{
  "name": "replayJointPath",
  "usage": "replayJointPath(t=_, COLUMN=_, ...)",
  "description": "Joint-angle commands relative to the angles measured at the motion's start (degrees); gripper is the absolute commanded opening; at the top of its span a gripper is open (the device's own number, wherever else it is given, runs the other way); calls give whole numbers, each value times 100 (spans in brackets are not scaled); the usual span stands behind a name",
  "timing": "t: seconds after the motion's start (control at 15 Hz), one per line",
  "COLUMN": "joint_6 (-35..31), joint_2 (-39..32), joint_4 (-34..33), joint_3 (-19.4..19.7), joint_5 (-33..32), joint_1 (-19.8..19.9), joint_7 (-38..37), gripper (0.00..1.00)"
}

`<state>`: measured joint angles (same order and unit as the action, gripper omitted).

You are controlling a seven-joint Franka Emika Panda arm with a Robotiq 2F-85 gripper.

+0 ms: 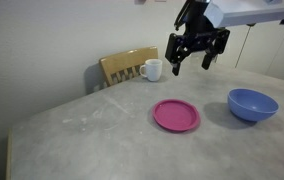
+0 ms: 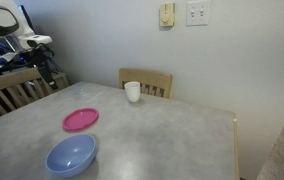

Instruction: Pick up the pink plate and put it on the table

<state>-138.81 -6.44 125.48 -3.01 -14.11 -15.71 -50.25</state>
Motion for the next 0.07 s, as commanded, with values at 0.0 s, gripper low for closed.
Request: replayJointPath(t=0.0, joint_6=17, joint_2=3, joint_4=-7, joint_3=-142, joint_5=-14, joint_1=142, joint_7=-3, gripper=100)
